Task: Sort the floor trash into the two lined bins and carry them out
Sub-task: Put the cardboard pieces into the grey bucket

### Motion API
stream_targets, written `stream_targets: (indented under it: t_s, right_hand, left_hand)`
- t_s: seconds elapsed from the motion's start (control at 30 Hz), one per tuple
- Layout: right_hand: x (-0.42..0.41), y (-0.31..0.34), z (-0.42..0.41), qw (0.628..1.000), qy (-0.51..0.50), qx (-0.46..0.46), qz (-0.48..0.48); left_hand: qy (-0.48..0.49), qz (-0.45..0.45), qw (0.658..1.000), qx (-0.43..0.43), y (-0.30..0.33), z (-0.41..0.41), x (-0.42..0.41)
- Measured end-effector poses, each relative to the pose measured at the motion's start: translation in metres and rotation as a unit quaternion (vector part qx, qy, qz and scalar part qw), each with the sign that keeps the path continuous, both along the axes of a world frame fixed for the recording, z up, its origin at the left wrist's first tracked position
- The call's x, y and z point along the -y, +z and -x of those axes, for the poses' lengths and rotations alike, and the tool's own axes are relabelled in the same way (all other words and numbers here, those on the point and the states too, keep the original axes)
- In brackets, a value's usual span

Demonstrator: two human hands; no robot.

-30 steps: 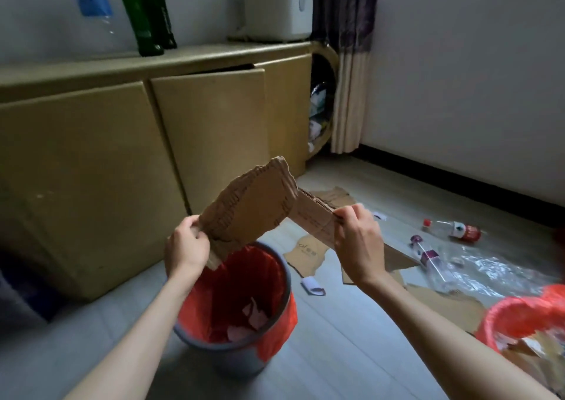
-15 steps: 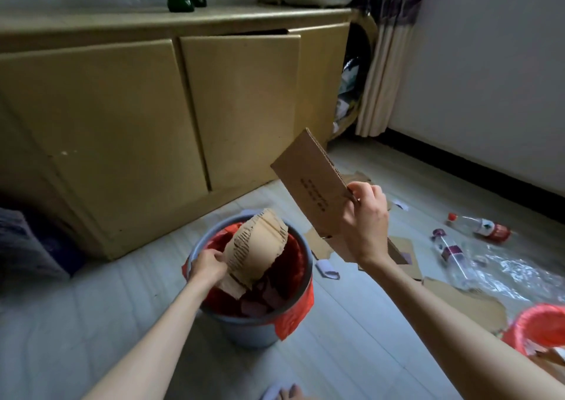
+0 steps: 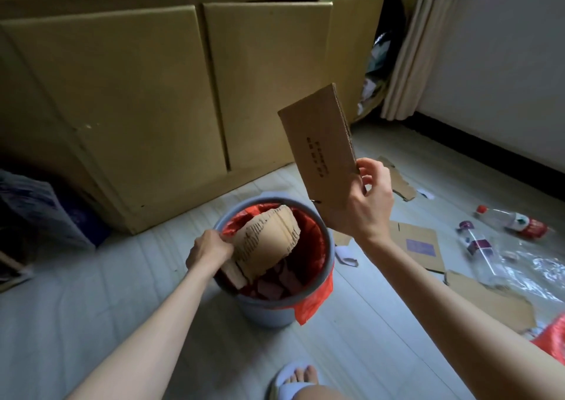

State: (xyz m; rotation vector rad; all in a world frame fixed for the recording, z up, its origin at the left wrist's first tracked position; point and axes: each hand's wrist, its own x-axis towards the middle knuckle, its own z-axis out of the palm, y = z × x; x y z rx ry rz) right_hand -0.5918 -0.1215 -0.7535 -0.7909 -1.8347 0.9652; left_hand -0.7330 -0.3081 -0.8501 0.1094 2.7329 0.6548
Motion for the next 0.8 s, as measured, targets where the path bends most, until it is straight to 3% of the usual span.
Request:
stream_targets:
  t_s: [0.1, 0.2, 0.37, 0.53, 0.63, 0.8]
  right_hand:
    - [0.006, 0.001, 0.006, 0.999, 0.022, -0.026, 0.017]
    - [0.012, -0.003, 0.009, 0.992, 0.050, -0.053, 0.101]
    - [0.020, -0.018, 0.010, 0.978, 0.108, -0.032, 0.174]
    - [0.029, -0.035, 0.016, 0.967, 0.153, -0.003, 0.205]
    - [0.031, -0.044, 0.018, 0.951, 0.198, 0.010, 0.236]
    - [0.020, -0.060, 0.022, 0.953, 0.181, 0.095, 0.222]
  left_hand:
    - [-0.024, 0.006, 1.000, 0.005, 0.000, -0.005, -0.001]
    - [-0.006, -0.046, 0.999, -0.001, 0.000, -0.007, -0.002]
    - [0.018, -0.272, 0.961, -0.051, 0.018, -0.003, -0.006]
    - [0.003, -0.414, 0.910, 0.005, 0.034, 0.008, -0.018]
    - [-0.003, -0.442, 0.896, 0.028, 0.035, 0.013, -0.028]
    - [0.031, -0.399, 0.916, -0.019, 0.017, 0.021, -0.025]
